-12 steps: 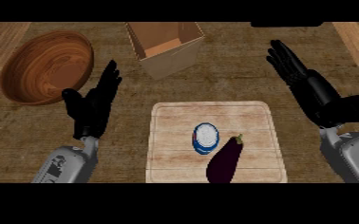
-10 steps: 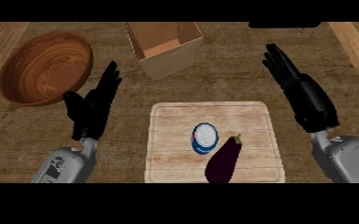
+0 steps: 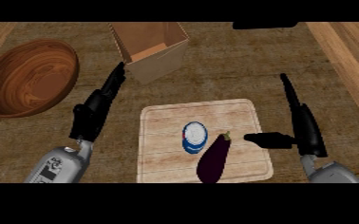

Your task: Pick the can from the cutting board and place it in the cardboard box

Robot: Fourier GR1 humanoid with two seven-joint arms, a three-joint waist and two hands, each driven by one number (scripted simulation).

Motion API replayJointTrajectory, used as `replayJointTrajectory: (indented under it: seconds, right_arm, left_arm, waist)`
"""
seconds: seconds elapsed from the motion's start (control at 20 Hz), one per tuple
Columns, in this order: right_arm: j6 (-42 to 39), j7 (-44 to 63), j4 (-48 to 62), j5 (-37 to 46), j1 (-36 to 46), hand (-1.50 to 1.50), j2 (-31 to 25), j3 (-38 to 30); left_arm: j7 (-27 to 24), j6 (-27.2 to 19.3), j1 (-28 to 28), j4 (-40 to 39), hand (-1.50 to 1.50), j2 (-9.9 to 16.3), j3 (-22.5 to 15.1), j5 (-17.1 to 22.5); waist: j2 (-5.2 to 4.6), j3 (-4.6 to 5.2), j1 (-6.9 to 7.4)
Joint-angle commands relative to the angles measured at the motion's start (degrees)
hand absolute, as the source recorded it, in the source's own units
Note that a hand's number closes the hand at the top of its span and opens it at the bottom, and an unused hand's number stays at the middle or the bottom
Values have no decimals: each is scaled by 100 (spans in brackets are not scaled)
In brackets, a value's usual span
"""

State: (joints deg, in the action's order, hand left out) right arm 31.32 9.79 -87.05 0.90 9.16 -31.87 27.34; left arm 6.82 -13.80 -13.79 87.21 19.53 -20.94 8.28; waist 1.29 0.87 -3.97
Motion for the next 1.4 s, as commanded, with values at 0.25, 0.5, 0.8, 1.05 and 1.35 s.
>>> replayJointTrajectory:
  seconds: [0.25, 0.5, 0.8, 1.05, 1.35]
  right_arm:
    - [861, 1616, -252, 3033, -248, -150, -757, 1191]
    - [35, 3070, -959, 3753, -209, -150, -607, 1593]
    - [-1390, 5110, -2138, 4145, -13, -150, 28, 2135]
    - [-2556, 6869, -2871, 4605, 439, -150, 942, 2325]
    - [-3357, 7532, -2468, 5327, 915, -150, 2441, 2309]
  left_arm:
    - [-80, 370, 80, 127, 0, 221, -160, -28]
    - [-225, 397, 102, -27, 0, 200, -95, -1]
    - [-161, 564, 32, 65, 0, 287, -43, 87]
    - [-158, 574, -44, 79, 0, 194, -72, 60]
    - [-238, 709, -212, -133, 0, 83, -26, 94]
  waist:
    - [96, 33, 26]
    - [45, 37, -15]
    - [8, -2, 159]
    - [-34, -34, 254]
    - [-90, -53, 318]
